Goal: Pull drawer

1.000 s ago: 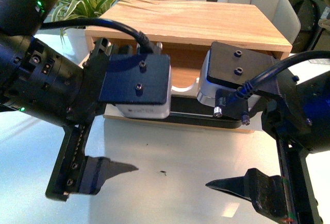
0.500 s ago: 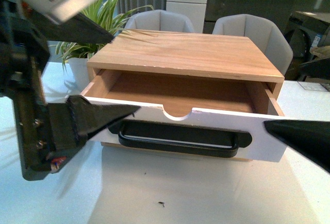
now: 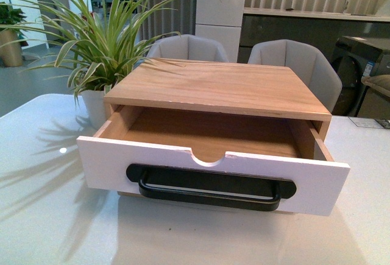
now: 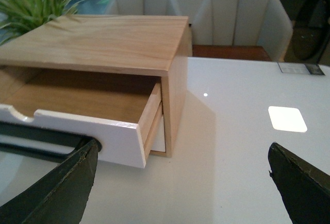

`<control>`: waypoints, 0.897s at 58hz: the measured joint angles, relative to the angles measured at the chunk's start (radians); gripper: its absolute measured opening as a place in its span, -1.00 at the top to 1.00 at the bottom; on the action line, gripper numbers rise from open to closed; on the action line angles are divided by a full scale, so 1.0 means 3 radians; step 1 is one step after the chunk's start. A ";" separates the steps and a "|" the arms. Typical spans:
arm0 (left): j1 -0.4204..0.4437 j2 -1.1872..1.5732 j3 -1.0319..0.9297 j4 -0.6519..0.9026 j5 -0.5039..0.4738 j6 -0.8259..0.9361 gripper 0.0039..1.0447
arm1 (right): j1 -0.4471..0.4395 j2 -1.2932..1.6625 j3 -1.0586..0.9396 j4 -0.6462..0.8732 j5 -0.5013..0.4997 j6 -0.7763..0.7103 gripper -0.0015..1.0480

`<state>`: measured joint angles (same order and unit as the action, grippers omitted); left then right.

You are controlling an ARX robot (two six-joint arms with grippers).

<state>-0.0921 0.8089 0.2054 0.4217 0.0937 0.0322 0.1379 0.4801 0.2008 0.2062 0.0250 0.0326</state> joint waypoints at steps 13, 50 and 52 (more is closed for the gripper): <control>0.0023 -0.0088 -0.0128 0.0220 -0.0333 -0.0238 -0.76 | 0.0045 -0.0098 -0.0103 0.0165 0.0314 0.0164 -0.68; 0.0294 -0.1095 -0.0642 0.0179 -0.0313 -0.0142 0.95 | -0.0448 -0.0802 -0.0526 -0.0046 -0.0076 -0.0098 0.96; 0.0294 -0.1151 -0.0642 0.0128 -0.0313 -0.0142 0.95 | -0.0448 -0.0830 -0.0535 -0.0062 -0.0076 -0.0098 0.96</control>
<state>-0.0040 0.4637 0.0128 0.4602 -0.0002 -0.0105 0.0036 0.2310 0.0402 0.1875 0.0021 0.0032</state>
